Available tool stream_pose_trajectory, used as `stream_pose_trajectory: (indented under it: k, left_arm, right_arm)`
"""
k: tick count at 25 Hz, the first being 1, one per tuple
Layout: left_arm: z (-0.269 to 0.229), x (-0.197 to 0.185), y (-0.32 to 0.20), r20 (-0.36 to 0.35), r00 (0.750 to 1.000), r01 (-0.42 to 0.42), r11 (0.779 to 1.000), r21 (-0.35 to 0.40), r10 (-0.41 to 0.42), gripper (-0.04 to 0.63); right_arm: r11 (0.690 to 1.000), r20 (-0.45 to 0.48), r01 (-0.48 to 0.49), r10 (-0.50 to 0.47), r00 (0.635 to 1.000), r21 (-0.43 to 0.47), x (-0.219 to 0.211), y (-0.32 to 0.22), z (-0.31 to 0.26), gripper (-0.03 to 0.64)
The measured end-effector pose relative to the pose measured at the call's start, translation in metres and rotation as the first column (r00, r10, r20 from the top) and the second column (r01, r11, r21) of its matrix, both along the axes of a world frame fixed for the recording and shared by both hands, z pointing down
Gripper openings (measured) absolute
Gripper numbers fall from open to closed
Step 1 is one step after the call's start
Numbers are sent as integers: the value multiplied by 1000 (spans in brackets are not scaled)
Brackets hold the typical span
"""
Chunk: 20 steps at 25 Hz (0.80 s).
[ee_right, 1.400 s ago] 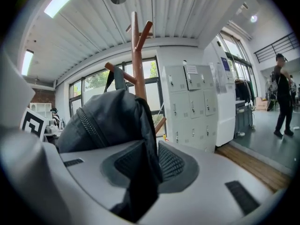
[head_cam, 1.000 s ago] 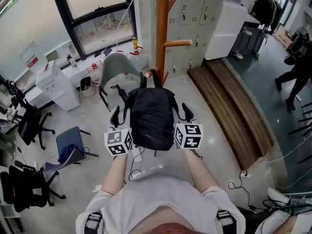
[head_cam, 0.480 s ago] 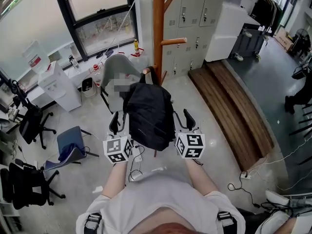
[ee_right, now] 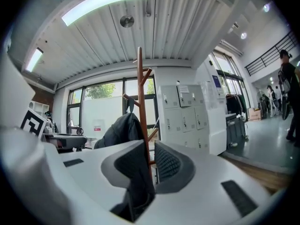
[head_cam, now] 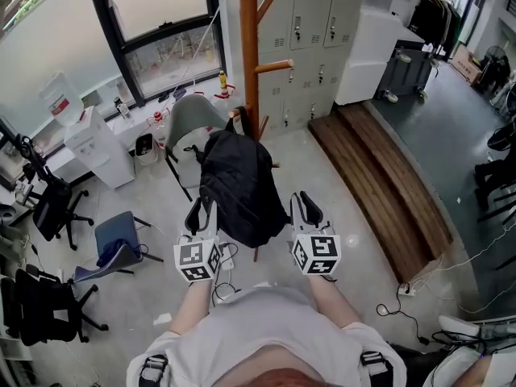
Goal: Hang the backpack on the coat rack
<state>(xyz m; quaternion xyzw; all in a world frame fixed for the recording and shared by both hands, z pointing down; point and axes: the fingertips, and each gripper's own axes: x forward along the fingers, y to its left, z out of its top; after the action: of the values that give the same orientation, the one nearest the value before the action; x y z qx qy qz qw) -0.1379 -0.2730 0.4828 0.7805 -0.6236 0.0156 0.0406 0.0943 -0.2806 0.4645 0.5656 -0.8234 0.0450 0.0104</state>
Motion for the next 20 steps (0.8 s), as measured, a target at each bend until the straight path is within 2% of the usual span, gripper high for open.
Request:
stream_pose_trajectory:
  k: [3, 10, 20]
  left_arm:
    - [-1, 2, 12, 0, 1000, 6, 1000, 7, -6, 130]
    - [10, 3, 28, 4, 999, 48, 999, -3, -48, 11]
    - [18, 19, 38, 14, 1000, 11, 1000, -25, -10, 11]
  right_arm:
    - [1000, 6, 17, -17, 1000, -10, 1, 8, 3, 59]
    - [997, 31, 68, -67, 997, -25, 3, 23, 7, 11]
    - [996, 32, 78, -77, 997, -44, 9, 30, 17, 9]
